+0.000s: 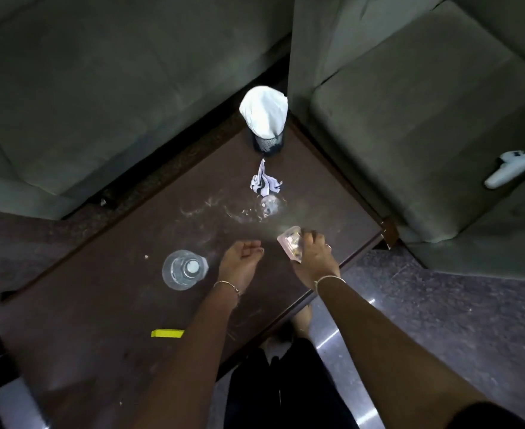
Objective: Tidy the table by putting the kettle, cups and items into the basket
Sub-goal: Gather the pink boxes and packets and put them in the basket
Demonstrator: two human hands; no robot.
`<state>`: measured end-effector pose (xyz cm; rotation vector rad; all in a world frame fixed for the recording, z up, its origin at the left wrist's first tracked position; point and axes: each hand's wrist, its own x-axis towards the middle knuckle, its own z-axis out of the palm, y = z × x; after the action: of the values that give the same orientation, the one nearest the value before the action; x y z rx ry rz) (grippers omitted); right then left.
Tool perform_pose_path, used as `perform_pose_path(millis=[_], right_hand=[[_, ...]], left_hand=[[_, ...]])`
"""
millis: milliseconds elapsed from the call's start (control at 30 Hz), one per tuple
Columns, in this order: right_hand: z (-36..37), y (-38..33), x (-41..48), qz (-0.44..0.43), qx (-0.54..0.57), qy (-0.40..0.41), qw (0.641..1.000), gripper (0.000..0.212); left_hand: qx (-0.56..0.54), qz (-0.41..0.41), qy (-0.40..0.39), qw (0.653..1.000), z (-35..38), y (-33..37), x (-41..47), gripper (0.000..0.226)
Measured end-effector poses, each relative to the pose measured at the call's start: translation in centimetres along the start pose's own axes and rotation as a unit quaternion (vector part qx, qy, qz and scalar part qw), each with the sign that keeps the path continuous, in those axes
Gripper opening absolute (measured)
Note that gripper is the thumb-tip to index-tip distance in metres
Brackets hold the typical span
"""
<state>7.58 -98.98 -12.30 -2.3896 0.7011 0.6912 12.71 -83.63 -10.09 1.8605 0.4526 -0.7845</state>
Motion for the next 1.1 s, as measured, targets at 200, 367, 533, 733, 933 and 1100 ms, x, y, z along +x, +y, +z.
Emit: perform_pose_path(millis=[200,367,533,733,933,1100], right_hand=[[1.8,1.2,3.4,-0.035,-0.057,-0.007,0.998,0.087],[1.4,1.8,4.8,-0.022,0.072,0.002,0.997,0.055],[-0.2,0.1,4.5,0.135,0.542,-0.17,0.812,0.022],[-1.3,-3.0,5.2,0.099,0.537,-0.258,0.797,0.03],[-2.7,-6.4,10.3,0.008,0.292,-0.046,0.955,0.013],[-4.7,-8.2,15.4,-0.135,-0.041,0.013,0.99,0.061]], left_hand=[[-0.064,-0.065,0.012,0.996,2.4,-0.7,1.7,0.022],[-0.119,-0.119,0.016,0.986,3.0,-0.7,1.4,0.029],[-0.168,-0.118,0.011,0.979,2.9,-0.4,0.9,0.043],[-0.298,-0.123,-0.054,0.945,2.6,1.3,1.7,0.029],[-0.394,-0.119,0.064,0.909,0.5,2.2,4.6,0.024],[-0.409,-0.128,0.098,0.898,-1.2,2.3,6.9,0.027]])
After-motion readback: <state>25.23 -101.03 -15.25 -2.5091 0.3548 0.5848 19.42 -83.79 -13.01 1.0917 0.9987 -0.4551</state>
